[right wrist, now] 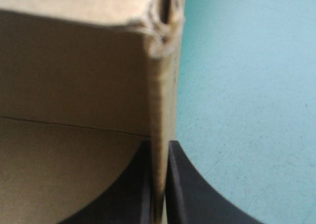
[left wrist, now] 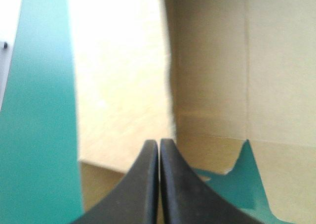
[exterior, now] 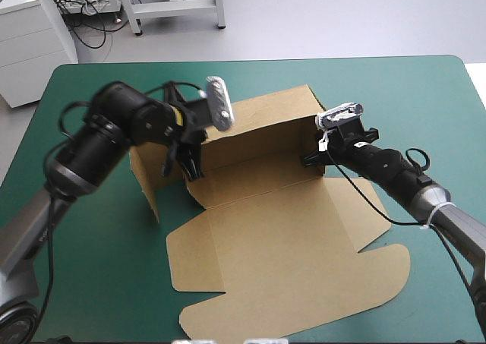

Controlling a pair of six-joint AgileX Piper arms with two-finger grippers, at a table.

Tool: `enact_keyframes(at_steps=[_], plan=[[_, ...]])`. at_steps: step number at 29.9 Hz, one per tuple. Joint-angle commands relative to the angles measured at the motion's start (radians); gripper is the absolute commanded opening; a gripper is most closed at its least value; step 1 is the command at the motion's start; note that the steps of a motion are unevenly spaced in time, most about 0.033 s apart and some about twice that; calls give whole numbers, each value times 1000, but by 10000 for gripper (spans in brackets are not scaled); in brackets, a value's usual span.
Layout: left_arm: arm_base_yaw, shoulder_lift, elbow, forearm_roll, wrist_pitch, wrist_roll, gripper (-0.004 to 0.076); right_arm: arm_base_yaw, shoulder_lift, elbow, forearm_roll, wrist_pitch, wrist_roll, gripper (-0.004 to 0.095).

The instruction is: Fold the box

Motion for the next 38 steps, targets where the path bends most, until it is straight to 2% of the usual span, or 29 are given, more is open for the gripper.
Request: enact_keyframes(at_steps=[1,5,8,11,16,20,25,29,38], plan=[[209,-26,-89,-146,-5,-14,-8,1,-35,-33,20,-39,-2,-18],[498,-19,-90,-309,-92,-159,-8,1,-35,-33,20,-31,-2,-18],[723,9,-83,-450,-102,-288,-9,1,-35,-33,20,-13,-2,-18],[909,29,-34,-667,-110,-277,-9,1,-35,-33,20,4,-2,-18],[1133,34,166,-924,-138,-214,-9,1,-35,-32,20,6,-2,-18],[1210,34,359,-1021,-209,-196,-9,1,-35,-32,20,4,-2,-18],[1220,37,534,-1087,-292,-127,-9,1,-35,-32,20,4,-2,-18],[1222,37,602,-1115,-346,-122,-9,1,-35,-32,20,4,-2,-18],[1270,37,611,-1104,-372,-116,-9,1,-35,-32,20,8,-2,-18]])
